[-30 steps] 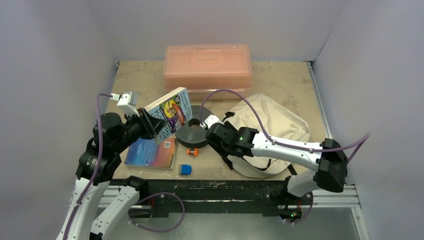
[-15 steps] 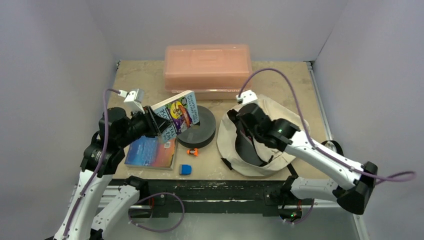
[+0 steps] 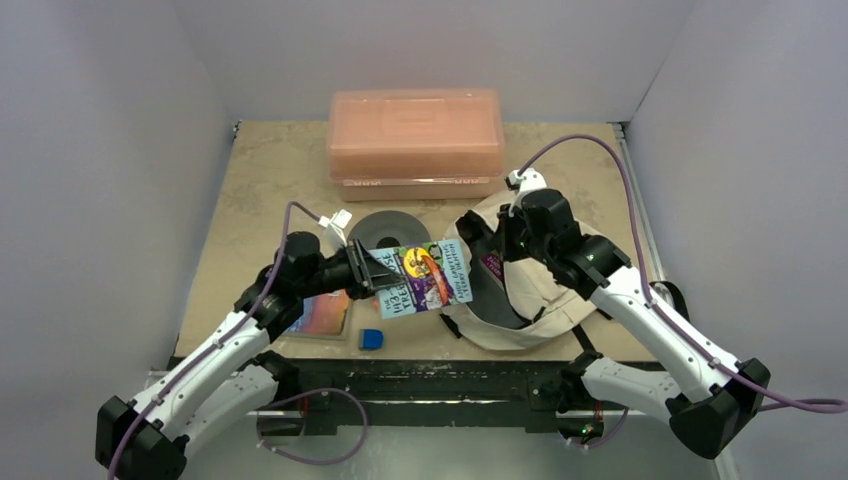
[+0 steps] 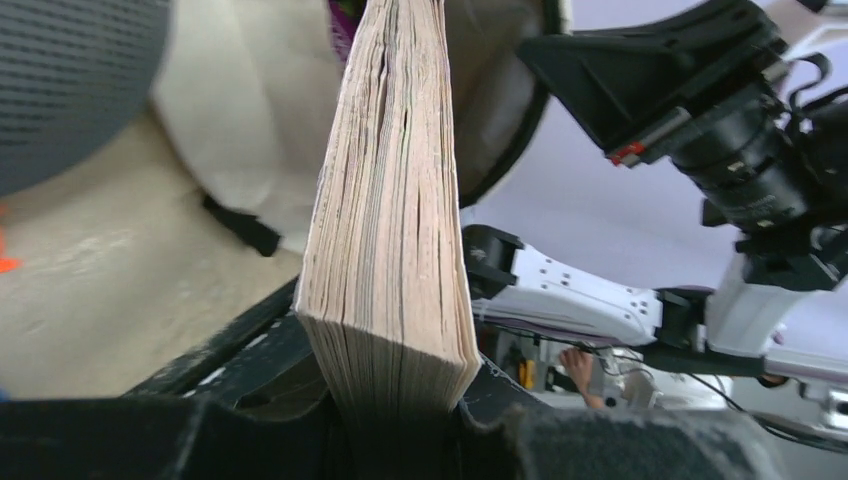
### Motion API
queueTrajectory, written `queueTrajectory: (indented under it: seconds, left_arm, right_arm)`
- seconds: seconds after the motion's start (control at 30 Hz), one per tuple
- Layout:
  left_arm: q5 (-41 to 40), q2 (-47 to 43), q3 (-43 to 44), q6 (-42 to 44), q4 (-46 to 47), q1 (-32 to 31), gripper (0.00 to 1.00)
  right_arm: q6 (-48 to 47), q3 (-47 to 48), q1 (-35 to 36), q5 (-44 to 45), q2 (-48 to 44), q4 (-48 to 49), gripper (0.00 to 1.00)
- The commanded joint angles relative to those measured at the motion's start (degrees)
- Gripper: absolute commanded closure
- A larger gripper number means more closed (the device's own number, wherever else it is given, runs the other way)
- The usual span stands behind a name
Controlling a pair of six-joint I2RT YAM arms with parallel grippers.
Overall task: Pack the student bag
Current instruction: Place the book in the student bag.
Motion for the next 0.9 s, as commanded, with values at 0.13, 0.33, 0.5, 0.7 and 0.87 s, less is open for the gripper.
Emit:
queueTrajectory:
  seconds: [0.13,0.33,0.5,0.7,0.87]
  left_arm:
    - [-10.0,13.9,4.2,-22.7,20.4,-11.7,1.00]
    - [-14.3,25.0,8.6,-30.5,20.4,-16.8,1.00]
    - [-17.3,33.7,11.2,-36.6,31.6,-20.6,1.00]
    - [-22.2,41.5,17.1,-36.8,37.8,-24.8,1.00]
    - [-31.3,46.0,22.1,-34.6,34.2,-28.4,1.00]
  right_arm:
    - [1.3,2.3,-0.4,-1.5,-1.4,6.4,1.00]
    - [0.3,4.1,-0.4,-1.6,-3.9,7.6,1.00]
    - [-0.5,4.3,-0.4,-2.5,-4.9,7.9,1.00]
    - [-0.7,4.2,-0.4,-4.0,-5.8,8.1,1.00]
    - [-0.5,3.9,-0.4,-5.7,-6.8,8.8,1.00]
